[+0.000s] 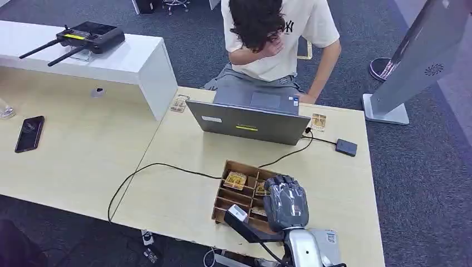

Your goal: Pass the card to the sensor for recognition and then transmit it.

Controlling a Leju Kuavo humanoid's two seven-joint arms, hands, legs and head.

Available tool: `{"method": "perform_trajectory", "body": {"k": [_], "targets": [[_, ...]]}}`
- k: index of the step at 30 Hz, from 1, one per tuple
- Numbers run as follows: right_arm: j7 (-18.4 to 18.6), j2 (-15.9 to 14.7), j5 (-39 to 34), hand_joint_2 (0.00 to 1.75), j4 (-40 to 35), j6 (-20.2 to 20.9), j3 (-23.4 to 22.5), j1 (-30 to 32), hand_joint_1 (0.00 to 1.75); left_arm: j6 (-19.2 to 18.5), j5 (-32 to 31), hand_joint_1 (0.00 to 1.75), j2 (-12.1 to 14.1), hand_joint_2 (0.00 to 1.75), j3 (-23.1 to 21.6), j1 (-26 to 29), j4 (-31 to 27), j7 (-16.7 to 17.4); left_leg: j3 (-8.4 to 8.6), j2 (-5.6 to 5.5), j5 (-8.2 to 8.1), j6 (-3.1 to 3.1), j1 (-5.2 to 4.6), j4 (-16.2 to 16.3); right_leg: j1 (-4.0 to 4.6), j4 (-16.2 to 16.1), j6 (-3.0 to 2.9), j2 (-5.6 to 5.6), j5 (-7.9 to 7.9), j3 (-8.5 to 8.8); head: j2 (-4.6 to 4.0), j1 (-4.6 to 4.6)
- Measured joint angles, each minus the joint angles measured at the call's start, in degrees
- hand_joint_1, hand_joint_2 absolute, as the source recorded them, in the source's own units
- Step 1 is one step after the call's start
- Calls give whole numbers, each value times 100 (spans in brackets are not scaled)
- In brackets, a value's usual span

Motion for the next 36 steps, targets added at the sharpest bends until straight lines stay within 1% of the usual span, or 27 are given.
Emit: {"method": "perform_trajectory", "body": {"k": [5,7,8,9,10,11,12,13,14,15,16,17,18,20,21,22,26,27,28,30,33,34,36], "targets": [[0,0,0,175,0,2,0,-12,91,0,0,0,0,0,0,0,0,2,0,0,0,0,0,0,0,0,0,0,0,0,0,0],[0,0,0,175,0,4,0,-12,87,0,0,0,0,0,0,0,0,2,0,0,0,0,0,0,0,0,0,0,0,0,0,0],[0,0,0,175,0,2,-2,-12,77,0,0,0,0,0,0,0,0,2,0,0,0,0,0,0,0,0,0,0,0,0,0,0],[0,0,0,175,0,4,0,-13,72,0,0,0,0,0,0,0,0,2,0,0,0,0,0,0,0,0,0,0,0,0,0,0],[2,0,-2,175,0,4,0,-14,68,0,2,0,0,0,0,0,0,2,0,0,0,0,0,0,0,0,0,0,0,0,0,0],[2,0,-9,175,0,4,0,-16,70,0,2,0,0,0,0,0,0,2,0,0,0,0,0,0,0,0,0,0,0,0,0,0],[2,2,-11,175,0,4,0,-17,84,0,4,0,0,0,0,0,0,2,0,0,0,0,0,0,0,0,0,0,0,0,0,0],[2,11,-11,175,0,4,0,-18,87,0,4,0,0,0,0,0,0,9,0,0,0,0,0,0,0,0,0,0,0,0,0,2],[4,18,-11,175,0,7,0,-19,96,0,7,0,0,0,0,1,0,11,0,0,0,0,0,0,0,0,0,0,0,0,0,0],[4,28,-11,175,0,13,0,-18,127,0,7,0,0,0,0,1,0,11,0,0,0,0,0,0,0,0,0,0,0,0,0,0],[4,30,-13,175,0,15,0,-18,141,0,7,0,0,0,0,1,0,11,0,0,0,0,0,0,0,0,0,0,0,0,0,2],[4,31,-13,175,0,15,0,-18,145,0,7,0,0,0,0,1,0,11,0,0,0,0,0,0,0,0,0,0,0,0,0,0],[4,31,-13,175,0,22,0,-18,154,0,9,0,0,0,2,2,0,11,0,0,0,0,0,0,0,0,0,0,0,0,0,0],[4,31,-28,175,0,31,0,-19,159,0,13,0,0,0,2,2,0,11,0,0,0,0,0,0,0,0,0,0,0,0,0,0],[4,31,-28,175,0,31,0,-19,166,0,15,0,0,0,2,2,0,11,0,0,0,0,0,0,0,0,0,0,0,0,0,2],[4,33,-31,175,0,33,0,-20,164,0,15,0,0,0,2,2,0,11,0,0,0,0,0,0,0,0,0,0,0,0,0,0],[4,44,-44,175,0,55,0,-28,173,0,15,0,2,0,2,2,0,9,0,0,0,0,0,0,0,0,0,0,0,0,0,0],[4,44,-46,175,0,68,0,-29,169,2,15,0,2,0,2,2,0,9,0,0,0,0,0,0,0,0,0,0,0,0,0,0],[4,44,-48,175,0,70,0,-30,171,2,17,0,2,0,2,3,0,9,0,0,0,0,0,0,0,0,0,0,0,0,0,2],[4,46,-68,175,-2,79,-2,-33,168,2,20,0,2,0,2,4,0,9,0,0,0,0,0,0,0,0,0,0,0,0,0,2],[2,46,-98,175,-2,90,0,-41,175,2,22,0,2,0,2,4,0,9,1,0,0,0,0,0,0,0,0,0,0,0,0,0],[2,46,-105,175,-2,90,0,-42,171,2,22,0,2,0,2,4,0,9,1,0,0,0,0,0,0,0,0,0,0,1,0,2],[2,46,-116,175,-2,92,0,-44,173,4,22,0,2,0,2,5,0,9,1,0,0,0,0,0,0,0,0,0,0,1,0,0]]}}
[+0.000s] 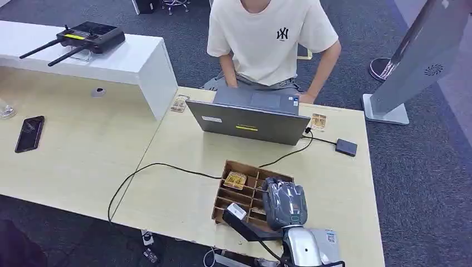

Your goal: Pass the card to the sensor for recognition and then transmit it.

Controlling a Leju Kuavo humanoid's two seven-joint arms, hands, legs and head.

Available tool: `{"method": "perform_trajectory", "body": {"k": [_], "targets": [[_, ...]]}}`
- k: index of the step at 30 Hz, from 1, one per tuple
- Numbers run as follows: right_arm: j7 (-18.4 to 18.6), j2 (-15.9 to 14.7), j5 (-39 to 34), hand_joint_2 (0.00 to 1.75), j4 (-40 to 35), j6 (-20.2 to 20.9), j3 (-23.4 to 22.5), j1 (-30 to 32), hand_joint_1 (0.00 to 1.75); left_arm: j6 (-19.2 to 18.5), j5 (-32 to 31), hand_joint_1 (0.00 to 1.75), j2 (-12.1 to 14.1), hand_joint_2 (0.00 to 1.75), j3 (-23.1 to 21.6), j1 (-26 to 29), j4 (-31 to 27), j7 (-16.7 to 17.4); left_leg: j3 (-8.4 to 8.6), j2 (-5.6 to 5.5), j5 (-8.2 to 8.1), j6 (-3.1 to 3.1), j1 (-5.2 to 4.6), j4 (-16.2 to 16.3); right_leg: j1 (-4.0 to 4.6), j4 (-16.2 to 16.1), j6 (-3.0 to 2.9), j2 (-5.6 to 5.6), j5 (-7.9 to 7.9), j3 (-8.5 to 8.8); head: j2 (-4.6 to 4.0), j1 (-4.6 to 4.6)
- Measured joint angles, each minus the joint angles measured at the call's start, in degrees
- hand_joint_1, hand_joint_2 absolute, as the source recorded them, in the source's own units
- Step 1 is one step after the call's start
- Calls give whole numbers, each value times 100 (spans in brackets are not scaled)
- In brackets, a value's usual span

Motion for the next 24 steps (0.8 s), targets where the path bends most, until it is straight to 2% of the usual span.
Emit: {"method": "perform_trajectory", "body": {"k": [10,19,24], "targets": [[-63,0,-155,175,-278,-149,-22,82,175,39,31,0,7,0,2,36,0,-20,0,0,0,0,0,0,0,0,0,1,0,-2,0,0],[-133,-11,-182,175,-1341,-373,-271,396,175,131,107,0,35,0,42,104,0,-37,-1,0,-1,0,0,0,0,-1,0,0,-1,-4,0,0],[-273,-63,-269,175,-2062,-697,-481,667,175,207,153,0,42,0,72,148,0,-87,-1,0,-1,0,0,0,0,-1,0,0,-1,-4,0,2]]}}
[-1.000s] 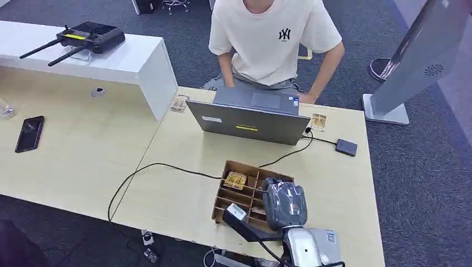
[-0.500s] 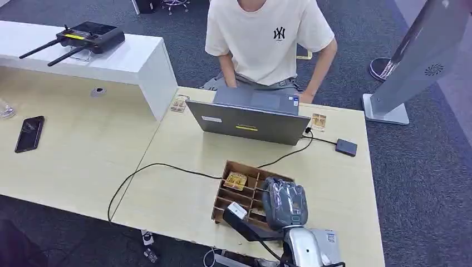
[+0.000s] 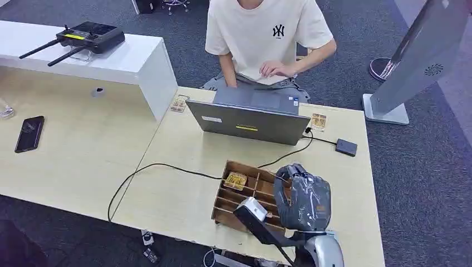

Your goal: Pass the card to the sensor for recognition and then transmit it.

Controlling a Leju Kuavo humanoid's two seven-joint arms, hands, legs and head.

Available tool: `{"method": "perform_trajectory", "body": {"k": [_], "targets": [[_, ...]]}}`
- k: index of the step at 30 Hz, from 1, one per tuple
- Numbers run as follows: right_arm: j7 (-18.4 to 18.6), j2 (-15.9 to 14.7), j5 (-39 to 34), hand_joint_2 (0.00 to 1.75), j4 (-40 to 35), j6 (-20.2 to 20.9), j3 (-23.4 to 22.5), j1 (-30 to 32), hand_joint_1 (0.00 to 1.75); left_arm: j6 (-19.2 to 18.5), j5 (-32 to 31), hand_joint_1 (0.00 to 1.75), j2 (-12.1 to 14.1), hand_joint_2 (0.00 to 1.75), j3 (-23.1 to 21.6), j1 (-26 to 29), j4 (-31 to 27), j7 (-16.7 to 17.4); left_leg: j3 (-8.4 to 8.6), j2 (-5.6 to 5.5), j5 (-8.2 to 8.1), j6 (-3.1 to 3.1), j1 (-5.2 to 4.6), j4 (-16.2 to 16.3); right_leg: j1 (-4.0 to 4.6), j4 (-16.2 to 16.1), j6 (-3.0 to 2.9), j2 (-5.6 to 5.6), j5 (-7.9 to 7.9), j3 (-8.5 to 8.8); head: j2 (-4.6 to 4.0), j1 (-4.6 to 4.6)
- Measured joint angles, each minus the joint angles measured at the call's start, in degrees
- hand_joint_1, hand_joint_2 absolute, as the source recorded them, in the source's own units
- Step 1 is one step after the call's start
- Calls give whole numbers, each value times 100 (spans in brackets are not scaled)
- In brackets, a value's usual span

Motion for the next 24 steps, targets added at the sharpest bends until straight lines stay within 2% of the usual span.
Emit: {"method": "perform_trajectory", "body": {"k": [6,14,19,24], "targets": [[-302,-64,-400,175,-749,-355,-245,362,175,85,46,0,4,0,101,63,0,-52,-1,1,-4,-1,0,0,0,-1,0,0,-1,0,0,-2],[-472,-99,-628,175,-1155,-490,-472,579,175,101,24,0,13,0,127,79,0,-61,0,3,-4,-1,0,0,0,0,0,1,-1,0,0,-2],[-564,-96,-737,175,-1107,-407,-569,496,175,81,-61,0,31,0,127,74,0,-61,0,4,-4,-1,0,0,0,0,0,1,-1,1,0,-2],[-564,45,-816,175,-780,-143,-571,-17,175,-56,-135,0,92,0,123,29,0,-68,1,5,-1,-4,1,0,0,3,-1,2,1,1,0,-2]]}}
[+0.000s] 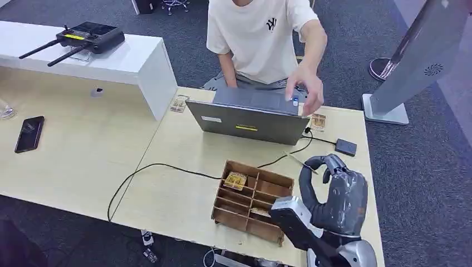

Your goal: Pass the card to the sensor for recognition and then transmit it.

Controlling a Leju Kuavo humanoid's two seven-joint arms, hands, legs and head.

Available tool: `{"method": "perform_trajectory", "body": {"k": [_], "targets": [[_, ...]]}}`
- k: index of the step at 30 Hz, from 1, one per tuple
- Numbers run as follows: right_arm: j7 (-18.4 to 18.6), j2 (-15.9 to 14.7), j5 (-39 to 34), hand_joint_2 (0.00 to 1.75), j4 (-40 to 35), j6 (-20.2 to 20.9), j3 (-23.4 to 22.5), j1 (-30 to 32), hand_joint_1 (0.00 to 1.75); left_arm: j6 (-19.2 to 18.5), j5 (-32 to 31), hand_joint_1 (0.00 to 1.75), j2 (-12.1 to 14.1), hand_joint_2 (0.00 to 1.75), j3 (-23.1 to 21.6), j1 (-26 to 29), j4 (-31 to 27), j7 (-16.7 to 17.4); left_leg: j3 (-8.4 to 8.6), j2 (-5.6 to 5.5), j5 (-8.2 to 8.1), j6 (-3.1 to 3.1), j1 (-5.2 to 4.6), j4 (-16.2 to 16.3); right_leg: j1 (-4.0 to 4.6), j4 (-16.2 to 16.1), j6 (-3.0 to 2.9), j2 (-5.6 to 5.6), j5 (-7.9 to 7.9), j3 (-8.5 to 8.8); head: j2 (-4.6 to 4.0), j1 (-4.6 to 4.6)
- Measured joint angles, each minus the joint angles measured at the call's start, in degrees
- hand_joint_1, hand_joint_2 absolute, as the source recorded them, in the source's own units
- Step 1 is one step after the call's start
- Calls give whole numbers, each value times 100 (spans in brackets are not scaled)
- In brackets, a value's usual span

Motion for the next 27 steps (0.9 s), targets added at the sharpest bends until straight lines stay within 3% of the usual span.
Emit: {"method": "perform_trajectory", "body": {"k": [5,20,27], "targets": [[22,201,-61,175,370,79,0,-447,175,-50,-9,0,70,0,-2,-29,0,-33,1,-3,4,0,0,0,0,1,-2,-2,1,1,0,0],[57,339,-74,175,656,188,6,-695,175,-122,-28,0,134,0,-4,-44,0,-50,-8,-1,2,2,0,-1,0,1,-1,-1,1,1,0,0],[429,875,-74,175,1929,689,46,-2076,175,-433,-249,0,243,0,-88,-248,-13,-76,-1,-9,25,-13,5,-1,1,6,-6,-5,9,-1,0,0]]}}
